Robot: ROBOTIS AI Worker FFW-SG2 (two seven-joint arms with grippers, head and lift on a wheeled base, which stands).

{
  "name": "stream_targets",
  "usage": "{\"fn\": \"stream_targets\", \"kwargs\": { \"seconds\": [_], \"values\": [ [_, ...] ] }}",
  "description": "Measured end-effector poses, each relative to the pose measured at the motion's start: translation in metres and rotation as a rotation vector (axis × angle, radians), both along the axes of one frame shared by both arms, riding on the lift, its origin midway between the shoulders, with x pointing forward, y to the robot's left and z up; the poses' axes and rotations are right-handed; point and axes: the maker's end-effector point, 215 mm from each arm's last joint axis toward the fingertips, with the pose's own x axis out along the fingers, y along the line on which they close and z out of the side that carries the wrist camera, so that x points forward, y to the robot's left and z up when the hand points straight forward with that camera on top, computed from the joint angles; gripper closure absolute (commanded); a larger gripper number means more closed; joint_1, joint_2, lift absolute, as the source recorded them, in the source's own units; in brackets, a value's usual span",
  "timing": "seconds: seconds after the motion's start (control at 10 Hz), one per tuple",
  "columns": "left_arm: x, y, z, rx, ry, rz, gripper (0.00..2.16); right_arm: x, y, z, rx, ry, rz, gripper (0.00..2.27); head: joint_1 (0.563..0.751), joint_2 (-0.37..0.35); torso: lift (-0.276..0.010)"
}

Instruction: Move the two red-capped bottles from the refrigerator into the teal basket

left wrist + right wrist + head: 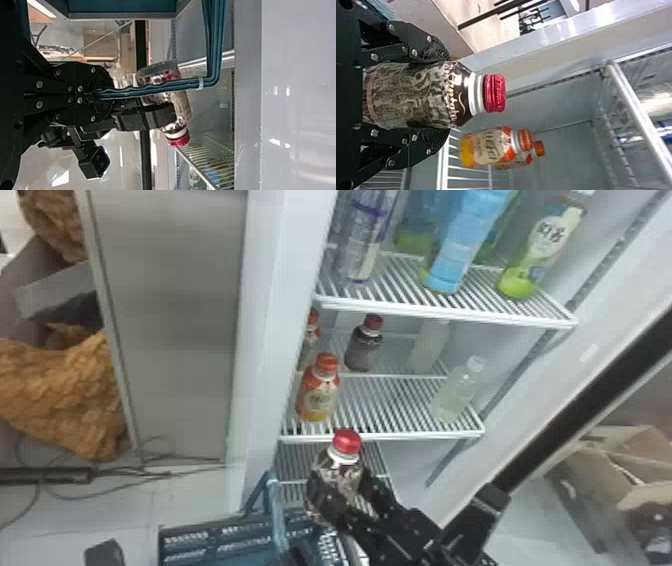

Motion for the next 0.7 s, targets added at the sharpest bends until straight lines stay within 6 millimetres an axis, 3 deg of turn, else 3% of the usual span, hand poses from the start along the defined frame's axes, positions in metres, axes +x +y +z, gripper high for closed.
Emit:
{"fn": "stream_targets", "kwargs": {
  "seconds": [0.3, 0.7],
  "values": [
    [-0.001, -0.001, 0.000, 0.001, -0.002, -0.005, 1.15, -0.015, 0.006, -0.026, -0.012, 0.096, 0.040, 0.65, 0.695, -0.350, -0.228],
    [-0.002, -0.002, 0.000, 0.002, -0.001, -0.008, 1.15, -0.028, 0.009, -0.044, -0.032, 0.170, 0.094, 0.52, 0.695, -0.350, -0.228]
  ]
}}
